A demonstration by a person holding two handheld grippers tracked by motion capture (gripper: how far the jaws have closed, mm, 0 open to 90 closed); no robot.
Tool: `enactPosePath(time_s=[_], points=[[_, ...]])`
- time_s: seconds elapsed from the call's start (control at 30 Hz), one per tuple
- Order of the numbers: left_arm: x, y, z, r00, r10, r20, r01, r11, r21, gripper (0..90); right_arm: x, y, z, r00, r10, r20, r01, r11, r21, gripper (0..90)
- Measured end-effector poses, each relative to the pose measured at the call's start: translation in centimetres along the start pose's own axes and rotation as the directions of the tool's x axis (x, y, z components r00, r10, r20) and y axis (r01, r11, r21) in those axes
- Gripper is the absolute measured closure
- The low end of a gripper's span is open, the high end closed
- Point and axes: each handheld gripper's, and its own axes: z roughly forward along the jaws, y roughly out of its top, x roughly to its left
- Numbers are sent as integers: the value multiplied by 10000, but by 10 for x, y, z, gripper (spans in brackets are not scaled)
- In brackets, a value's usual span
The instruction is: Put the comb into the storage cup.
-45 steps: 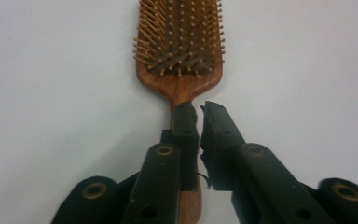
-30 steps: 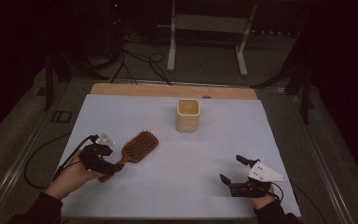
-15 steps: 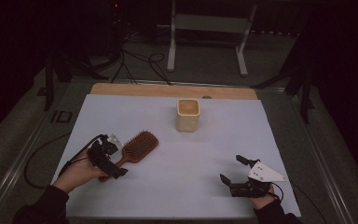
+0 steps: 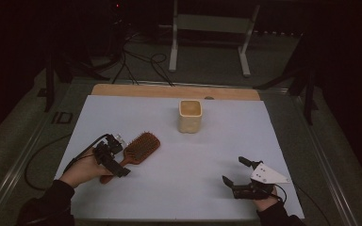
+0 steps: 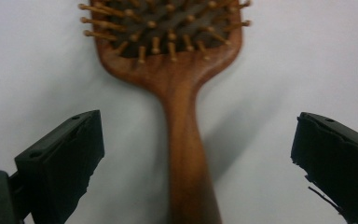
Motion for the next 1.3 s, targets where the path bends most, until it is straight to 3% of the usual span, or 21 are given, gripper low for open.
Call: enactPosePath(time_s=[0.2,0.5,0.7,1.0,1.3], points=[[4,4,4,9999,86,119,-89,9997,230,49,0,0,0,10000,58,-31,-58,10000,7,97],[4,10,11,9995,314,33,-315,9967,750,262,0,0,0,10000,45,-26,-45,10000,15,97],[6,12,14,9996,218,-189,-198,9948,1002,385,0,0,0,10000,53,-36,-53,10000,19,97],[9,13,16,9999,159,-67,-150,9928,1192,574,-1,0,0,9999,88,-59,-88,10000,19,97],[7,20,18,9990,52,-441,21,9868,1622,665,-1,0,0,9999,84,-68,-83,10000,22,98]])
